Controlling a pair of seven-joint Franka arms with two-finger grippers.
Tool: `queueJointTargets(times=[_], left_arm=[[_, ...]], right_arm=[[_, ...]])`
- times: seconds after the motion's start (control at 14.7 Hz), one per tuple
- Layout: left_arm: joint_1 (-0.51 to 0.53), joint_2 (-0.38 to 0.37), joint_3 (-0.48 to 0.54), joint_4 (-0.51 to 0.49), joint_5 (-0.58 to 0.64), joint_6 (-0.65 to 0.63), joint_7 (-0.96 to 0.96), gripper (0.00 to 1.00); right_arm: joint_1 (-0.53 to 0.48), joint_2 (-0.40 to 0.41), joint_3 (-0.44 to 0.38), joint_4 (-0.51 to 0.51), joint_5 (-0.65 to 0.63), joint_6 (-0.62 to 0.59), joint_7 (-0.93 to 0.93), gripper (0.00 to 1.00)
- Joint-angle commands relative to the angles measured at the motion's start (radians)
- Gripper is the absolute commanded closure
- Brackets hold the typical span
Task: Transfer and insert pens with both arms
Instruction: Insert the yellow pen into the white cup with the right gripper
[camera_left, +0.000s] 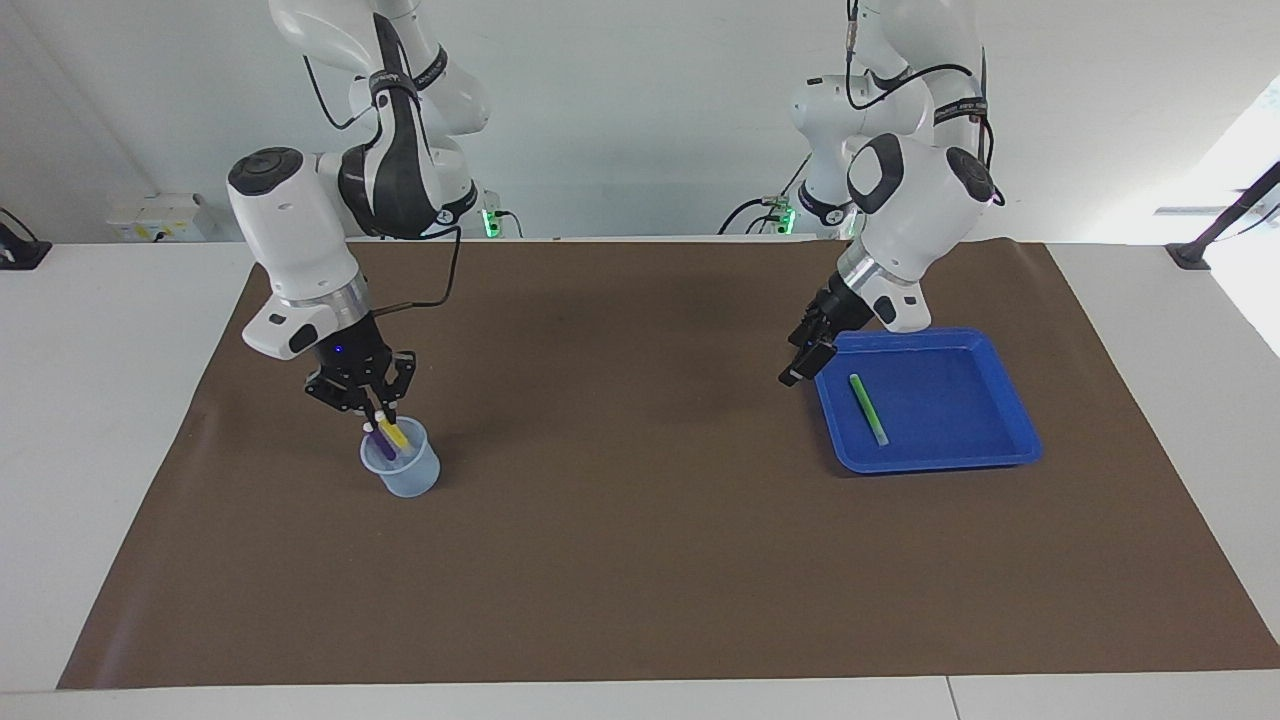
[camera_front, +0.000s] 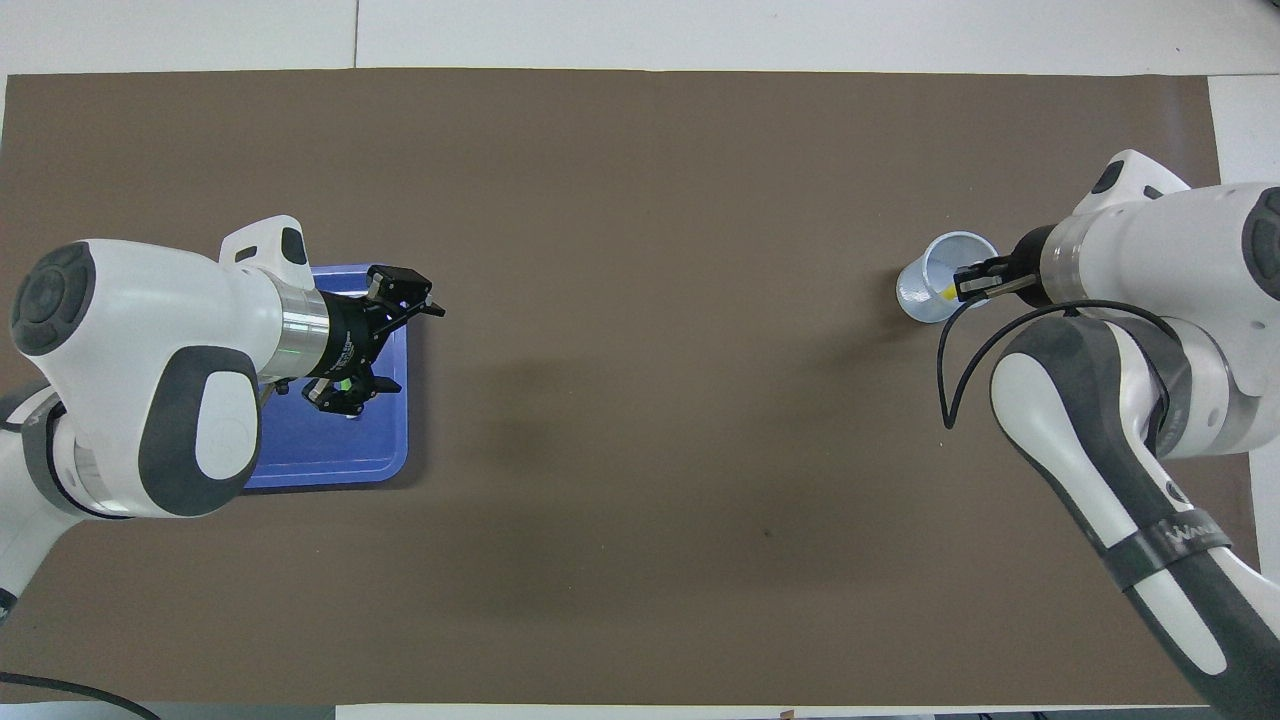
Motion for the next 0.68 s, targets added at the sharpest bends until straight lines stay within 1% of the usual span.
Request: queueJointTargets(times=[0.0,0.14,0.2,0.27,0.34,0.41,0.48,0.61], left_arm=[[0.039,0.039,-0.002,0.025,0.100,-0.042,0.147,0.00],[0.047,0.055,-0.002,0.026,0.187,-0.042,0.234,0.00],[0.067,0.061,-0.002,0.023,0.227,-0.036,0.335,0.00],[0.082,0.062,-0.002,0.023,0.240,-0.033,0.445,0.00],[0.116,0.064,-0.002,0.023,0.246,-0.030,0.589,0.00],[0.145,0.064,-0.002,0.019,0.250,-0.025,0.709,0.00],[0.159,0.071,-0.002,0.018,0.266,-0.022,0.797,0.00],[0.158,0.117,-0.002,0.012,0.316,0.036,0.830,0.00]], right_arm=[[-0.006,-0.016,0.007,-0.073,-0.017,0.077,-0.021,1.00],[-0.007,-0.022,0.006,-0.119,-0.017,0.156,-0.043,1.00],[-0.007,-0.023,0.006,-0.126,-0.017,0.158,-0.044,1.00],[-0.007,-0.023,0.006,-0.124,-0.017,0.158,-0.044,0.80],[-0.007,-0.023,0.006,-0.123,-0.017,0.158,-0.043,0.40],[-0.007,-0.022,0.006,-0.118,-0.017,0.156,-0.038,0.05],[-0.007,-0.017,0.006,-0.104,-0.017,0.147,-0.035,0.00],[-0.007,-0.011,0.006,-0.060,-0.017,0.107,-0.035,0.00]])
